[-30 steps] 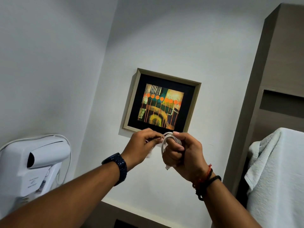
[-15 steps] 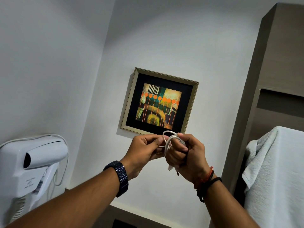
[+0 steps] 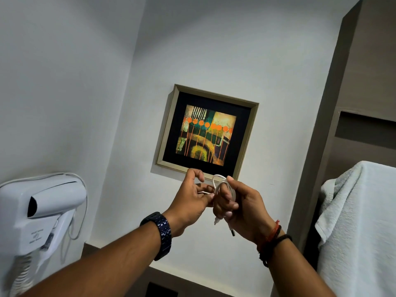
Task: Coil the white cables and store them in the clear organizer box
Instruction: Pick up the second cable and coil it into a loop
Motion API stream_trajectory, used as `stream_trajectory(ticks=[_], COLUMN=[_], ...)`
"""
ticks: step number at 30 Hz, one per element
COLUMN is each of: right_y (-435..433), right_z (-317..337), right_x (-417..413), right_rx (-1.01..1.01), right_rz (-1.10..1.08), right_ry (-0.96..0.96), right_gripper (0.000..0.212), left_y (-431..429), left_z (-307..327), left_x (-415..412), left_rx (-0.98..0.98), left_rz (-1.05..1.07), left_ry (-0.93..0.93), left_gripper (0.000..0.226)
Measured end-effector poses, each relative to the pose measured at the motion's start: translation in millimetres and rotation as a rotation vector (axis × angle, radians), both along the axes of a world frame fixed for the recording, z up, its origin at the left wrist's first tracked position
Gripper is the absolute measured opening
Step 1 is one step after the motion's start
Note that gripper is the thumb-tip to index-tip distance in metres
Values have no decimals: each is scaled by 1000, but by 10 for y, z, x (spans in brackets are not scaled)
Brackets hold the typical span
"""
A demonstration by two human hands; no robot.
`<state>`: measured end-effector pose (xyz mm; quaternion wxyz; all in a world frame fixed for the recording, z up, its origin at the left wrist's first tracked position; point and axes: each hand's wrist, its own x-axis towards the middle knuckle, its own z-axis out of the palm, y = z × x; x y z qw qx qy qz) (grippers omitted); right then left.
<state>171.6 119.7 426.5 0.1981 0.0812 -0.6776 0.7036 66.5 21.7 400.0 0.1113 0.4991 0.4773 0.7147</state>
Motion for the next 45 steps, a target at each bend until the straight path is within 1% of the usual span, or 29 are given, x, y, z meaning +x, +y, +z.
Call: stream_trajectory(ticks=[2, 4, 7, 10, 14, 18, 21, 26, 31, 32, 34, 36, 37, 40, 43, 45], right_y=[10, 33, 81, 108, 140, 170, 217, 192, 185, 189, 203, 226, 240, 298, 360, 414], right_z=[-23, -55, -115, -163, -172, -190, -183, -220, -316, -337, -383, -421, -436, -480, -519, -541], right_x=[12, 29, 65, 115, 184, 236, 281, 308, 283, 281, 280, 282, 280, 286, 311, 352], right_rx=[80, 150, 211, 292, 386, 511, 635, 903, 974, 988, 999, 992, 995, 977, 994, 983], right_rz=[-51, -119, -260, -440, -573, -652, -712, -810, -844, -846, -849, -851, -856, -877, -899, -917], right_ry=[-16, -19, -5, 6, -22, -129, -203, -312, -378, -386, -399, -413, -418, -413, -410, -409], right_gripper=[53, 52, 44, 35, 27, 22, 17, 23, 25, 25, 24, 24, 24, 22, 23, 23], left_y=[28, 43, 61, 104, 163, 226, 246, 224, 200, 200, 214, 229, 237, 285, 339, 369], left_z=[-28, -58, -98, -135, -185, -243, -314, -416, -510, -527, -560, -582, -587, -606, -634, -660], left_x=[-5, -22, -30, -29, -10, -22, -39, -84, -92, -79, -52, -14, 5, 72, 120, 149], left_rx=[-6, -9, 3, 12, 28, 51, 6, -38, -102, -125, -196, -272, -291, -300, -291, -276], left_rz=[24, 52, 77, 74, -42, -149, -226, -398, -473, -465, -374, -243, -197, -117, -38, -16], left_ry=[2, 4, -36, -121, -288, -447, -484, -534, -585, -570, -449, -275, -218, -144, -104, -112], left_gripper=[38, 38, 36, 35, 33, 32, 29, 24, 21, 19, 15, 26, 31, 40, 41, 41])
